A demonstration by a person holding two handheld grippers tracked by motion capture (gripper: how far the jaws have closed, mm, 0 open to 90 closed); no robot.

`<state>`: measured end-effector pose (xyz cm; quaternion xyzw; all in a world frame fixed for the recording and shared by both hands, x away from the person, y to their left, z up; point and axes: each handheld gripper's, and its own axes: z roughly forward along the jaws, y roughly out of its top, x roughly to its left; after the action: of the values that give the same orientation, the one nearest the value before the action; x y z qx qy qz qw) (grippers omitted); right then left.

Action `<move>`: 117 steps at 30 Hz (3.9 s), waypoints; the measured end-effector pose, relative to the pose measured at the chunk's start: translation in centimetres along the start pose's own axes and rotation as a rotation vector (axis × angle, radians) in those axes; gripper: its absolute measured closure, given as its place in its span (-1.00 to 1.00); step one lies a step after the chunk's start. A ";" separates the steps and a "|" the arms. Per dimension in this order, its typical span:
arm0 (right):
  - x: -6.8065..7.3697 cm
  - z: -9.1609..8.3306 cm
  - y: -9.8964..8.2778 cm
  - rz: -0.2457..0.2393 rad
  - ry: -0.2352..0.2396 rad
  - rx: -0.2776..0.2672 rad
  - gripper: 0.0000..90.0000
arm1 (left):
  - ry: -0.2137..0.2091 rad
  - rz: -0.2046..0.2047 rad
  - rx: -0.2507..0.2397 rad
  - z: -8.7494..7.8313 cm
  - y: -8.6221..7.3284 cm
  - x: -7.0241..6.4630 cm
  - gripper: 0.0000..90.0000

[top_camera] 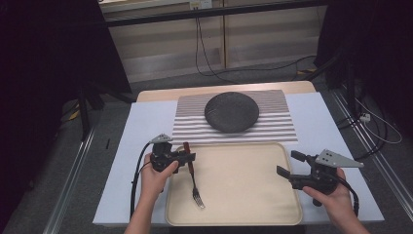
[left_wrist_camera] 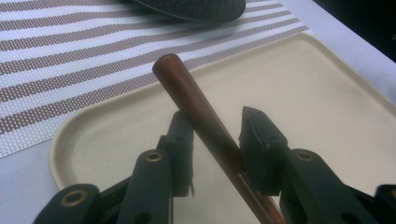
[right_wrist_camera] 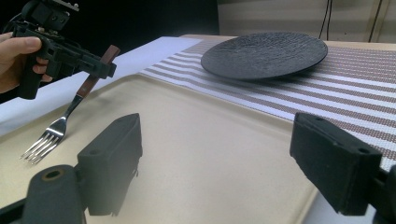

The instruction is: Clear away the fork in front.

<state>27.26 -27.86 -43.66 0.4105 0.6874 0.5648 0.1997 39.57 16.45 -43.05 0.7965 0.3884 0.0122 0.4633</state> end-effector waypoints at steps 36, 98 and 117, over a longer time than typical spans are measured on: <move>-0.1 -0.6 -0.5 -0.046 -0.030 0.022 -0.62 | 0.041 0.016 0.020 0.1 -1.8 1.3 0.30; -0.7 -1.9 -0.9 -0.082 -0.078 0.074 -0.63 | 0.117 0.110 -0.091 -7.2 -4.5 0.7 -0.76; -1.0 -2.4 -1.3 -0.108 -0.082 0.075 -0.63 | 0.130 0.117 -0.121 -7.8 -5.5 1.0 -0.79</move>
<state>25.66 -30.12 -44.41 0.4027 0.7205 0.5099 0.2423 33.95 24.22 -43.08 0.7859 0.3690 0.1144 0.4828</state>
